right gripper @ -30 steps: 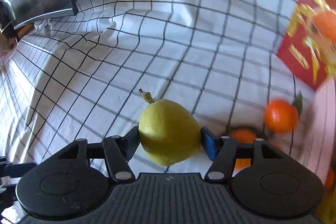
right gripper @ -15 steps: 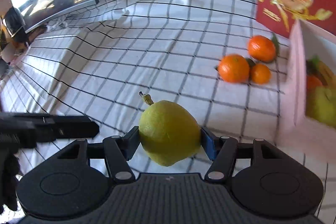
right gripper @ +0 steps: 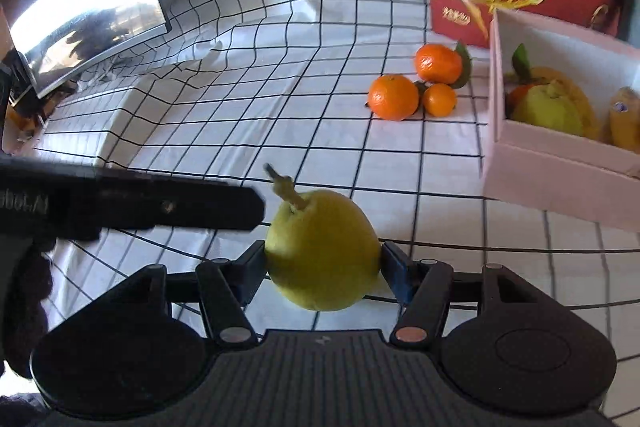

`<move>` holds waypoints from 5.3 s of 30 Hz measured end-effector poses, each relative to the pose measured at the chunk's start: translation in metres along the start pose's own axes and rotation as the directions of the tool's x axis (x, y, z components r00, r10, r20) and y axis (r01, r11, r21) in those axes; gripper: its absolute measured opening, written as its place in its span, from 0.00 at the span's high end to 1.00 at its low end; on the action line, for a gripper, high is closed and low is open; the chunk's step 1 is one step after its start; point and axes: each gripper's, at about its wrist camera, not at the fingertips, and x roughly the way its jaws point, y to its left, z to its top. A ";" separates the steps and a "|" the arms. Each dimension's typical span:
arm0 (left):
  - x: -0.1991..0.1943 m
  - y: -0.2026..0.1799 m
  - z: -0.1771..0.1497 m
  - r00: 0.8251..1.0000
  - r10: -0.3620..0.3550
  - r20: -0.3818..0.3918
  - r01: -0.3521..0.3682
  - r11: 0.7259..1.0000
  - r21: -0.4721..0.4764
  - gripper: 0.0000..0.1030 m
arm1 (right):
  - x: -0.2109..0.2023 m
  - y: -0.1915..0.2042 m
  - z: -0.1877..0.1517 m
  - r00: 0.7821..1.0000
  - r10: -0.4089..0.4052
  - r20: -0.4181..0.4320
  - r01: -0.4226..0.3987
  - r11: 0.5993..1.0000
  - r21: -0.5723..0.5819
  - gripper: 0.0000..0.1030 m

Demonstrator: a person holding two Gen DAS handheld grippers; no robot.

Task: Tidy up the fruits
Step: 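Grasp a mandarin with the left tool while the right tool holds the pear, then carry the pear toward the pink box with the right tool while the left tool carries the mandarin, then lower the mandarin into the pink box and open the left tool, then lower the green pear into the pink box and open the right tool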

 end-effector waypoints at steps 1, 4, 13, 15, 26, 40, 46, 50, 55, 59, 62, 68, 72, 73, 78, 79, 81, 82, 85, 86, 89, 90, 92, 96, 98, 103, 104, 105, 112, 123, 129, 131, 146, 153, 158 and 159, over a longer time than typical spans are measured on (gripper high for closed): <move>-0.002 0.003 0.002 1.000 0.001 0.017 -0.001 1.000 -0.009 0.52 | -0.001 0.001 -0.001 1.000 -0.004 0.002 0.004 1.000 -0.008 0.40; -0.008 0.014 0.009 0.999 0.008 0.052 -0.006 0.999 -0.046 0.52 | -0.001 0.002 -0.006 1.000 -0.001 -0.002 0.001 1.000 -0.009 0.41; 0.006 0.019 0.041 0.988 0.142 0.057 -0.148 0.981 0.125 0.52 | -0.010 0.006 -0.009 0.999 -0.030 0.032 0.030 1.000 -0.006 0.41; 0.023 0.012 0.053 0.988 0.152 0.036 -0.156 0.967 0.199 0.52 | -0.021 0.009 -0.009 0.997 -0.045 0.062 0.046 0.999 -0.020 0.40; 0.131 -0.021 0.086 0.970 0.241 -0.033 -0.190 0.834 0.518 0.51 | -0.071 -0.006 -0.032 0.982 -0.160 0.105 0.161 0.987 -0.001 0.37; 0.131 -0.013 0.074 0.965 0.250 -0.072 -0.206 0.902 0.380 0.52 | -0.076 -0.028 -0.051 0.972 -0.213 0.100 0.215 0.977 -0.004 0.36; 0.085 0.000 0.047 0.971 0.222 -0.094 -0.187 0.940 0.286 0.52 | -0.071 -0.018 -0.046 0.972 -0.205 0.112 0.212 0.976 -0.051 0.36; 0.056 0.010 0.024 0.971 0.215 -0.108 -0.186 0.956 0.227 0.52 | -0.062 -0.003 -0.042 0.977 -0.182 0.108 0.192 0.977 -0.096 0.36; 0.029 0.017 0.002 0.969 0.220 -0.110 -0.195 0.959 0.204 0.52 | -0.046 0.020 -0.040 0.982 -0.153 0.107 0.169 0.972 -0.164 0.36; 0.010 0.021 -0.014 0.969 0.221 -0.112 -0.195 0.959 0.205 0.52 | -0.028 0.037 -0.037 0.981 -0.160 0.114 0.183 0.954 -0.239 0.34; -0.006 0.025 -0.025 0.968 0.228 -0.107 -0.203 0.958 0.201 0.52 | -0.014 0.043 -0.031 0.978 -0.172 0.116 0.196 0.949 -0.247 0.34; -0.025 0.035 -0.042 0.966 0.236 -0.108 -0.214 0.959 0.184 0.52 | 0.014 0.039 -0.017 0.981 -0.185 0.067 0.195 0.958 -0.211 0.34; -0.032 0.038 -0.049 0.967 0.230 -0.110 -0.209 0.962 0.176 0.52 | 0.024 0.041 -0.015 0.979 -0.197 0.056 0.205 0.954 -0.221 0.34; -0.032 0.038 -0.051 0.967 0.228 -0.110 -0.207 0.962 0.178 0.52 | 0.025 0.042 -0.015 0.977 -0.204 0.057 0.212 0.950 -0.229 0.34; -0.028 0.033 -0.053 0.969 0.218 -0.117 -0.193 0.962 0.193 0.52 | 0.029 0.039 -0.018 0.979 -0.192 0.071 0.203 0.955 -0.217 0.41; -0.026 0.032 -0.052 0.969 0.215 -0.119 -0.189 0.962 0.195 0.52 | 0.029 0.037 -0.018 0.982 -0.178 0.068 0.188 0.959 -0.210 0.42; -0.023 0.029 -0.051 0.970 0.207 -0.125 -0.180 0.964 0.198 0.52 | 0.028 0.036 -0.018 0.983 -0.174 0.063 0.184 0.962 -0.201 0.42; -0.021 0.026 -0.050 0.971 0.203 -0.125 -0.175 0.964 0.199 0.52 | 0.026 0.033 -0.018 0.983 -0.173 0.056 0.180 0.966 -0.187 0.42; -0.016 0.014 -0.035 0.980 0.156 -0.127 -0.130 0.972 0.196 0.53 | 0.008 0.015 -0.019 0.988 -0.139 0.071 0.145 0.985 -0.098 0.42; -0.015 0.008 -0.025 0.984 0.134 -0.117 -0.108 0.974 0.201 0.53 | -0.003 0.007 -0.017 0.986 -0.136 0.098 0.143 0.987 -0.074 0.42; -0.016 -0.022 0.021 0.997 0.074 -0.033 -0.063 0.962 0.265 0.53 | -0.045 -0.015 -0.007 0.957 -0.186 0.224 0.202 0.978 -0.050 0.42; -0.015 -0.032 0.038 0.999 0.053 -0.001 -0.050 0.955 0.293 0.53 | -0.060 -0.024 -0.003 0.939 -0.212 0.271 0.231 0.972 -0.042 0.42; -0.006 -0.057 0.074 0.998 0.007 0.059 -0.026 0.942 0.336 0.53 | -0.084 -0.040 0.004 0.905 -0.256 0.341 0.282 0.959 -0.029 0.42; 0.044 -0.102 0.131 0.995 -0.032 0.099 -0.006 0.935 0.354 0.52 | -0.126 -0.072 0.013 0.854 -0.334 0.398 0.363 0.932 0.004 0.42; 0.085 -0.119 0.149 0.998 -0.034 0.061 0.011 0.941 0.338 0.53 | -0.132 -0.091 0.008 0.857 -0.346 0.383 0.367 0.930 0.017 0.42; 0.184 -0.131 0.159 0.991 0.079 -0.104 -0.038 0.937 0.347 0.53 | -0.123 -0.135 -0.013 0.882 -0.369 0.293 0.360 0.929 0.084 0.42; 0.197 -0.131 0.157 0.985 0.126 -0.122 -0.075 0.932 0.356 0.53 | -0.121 -0.144 -0.019 0.890 -0.363 0.277 0.348 0.932 0.104 0.42; 0.207 -0.130 0.154 0.976 0.173 -0.134 -0.113 0.923 0.367 0.53 | -0.117 -0.155 -0.023 0.899 -0.355 0.257 0.334 0.934 0.123 0.42; 0.210 -0.120 0.142 0.955 0.262 -0.142 -0.189 0.901 0.390 0.52 | -0.088 -0.184 -0.021 0.936 -0.275 0.219 0.244 0.957 0.159 0.42; 0.090 -0.066 0.128 0.977 0.183 0.106 -0.193 0.977 0.095 0.54 | -0.034 -0.208 0.067 0.936 -0.228 0.269 0.180 0.965 0.190 0.42; 0.063 -0.034 0.058 0.973 0.229 0.039 -0.228 0.973 -0.017 0.54 | 0.021 -0.222 0.108 0.944 -0.234 0.234 0.178 0.955 0.236 0.42; 0.056 -0.028 0.040 0.972 0.233 0.015 -0.232 0.972 -0.045 0.54 | 0.040 -0.225 0.113 0.956 -0.219 0.196 0.171 0.957 0.236 0.42; 0.024 -0.004 -0.001 0.966 0.257 0.020 -0.253 0.961 -0.107 0.54 | 0.087 -0.234 0.120 0.979 -0.204 0.021 0.194 0.956 0.220 0.42; 0.026 -0.006 0.000 0.971 0.237 0.017 -0.235 0.969 -0.082 0.54 | 0.078 -0.230 0.116 0.975 -0.223 0.025 0.211 0.949 0.233 0.42; 0.030 -0.003 -0.001 0.973 0.231 0.001 -0.230 0.970 -0.076 0.54 | 0.072 -0.226 0.112 0.977 -0.209 0.034 0.196 0.956 0.218 0.42; 0.030 -0.003 -0.001 0.974 0.227 0.002 -0.227 0.971 -0.076 0.54 | 0.070 -0.225 0.113 0.978 -0.208 0.030 0.197 0.957 0.215 0.42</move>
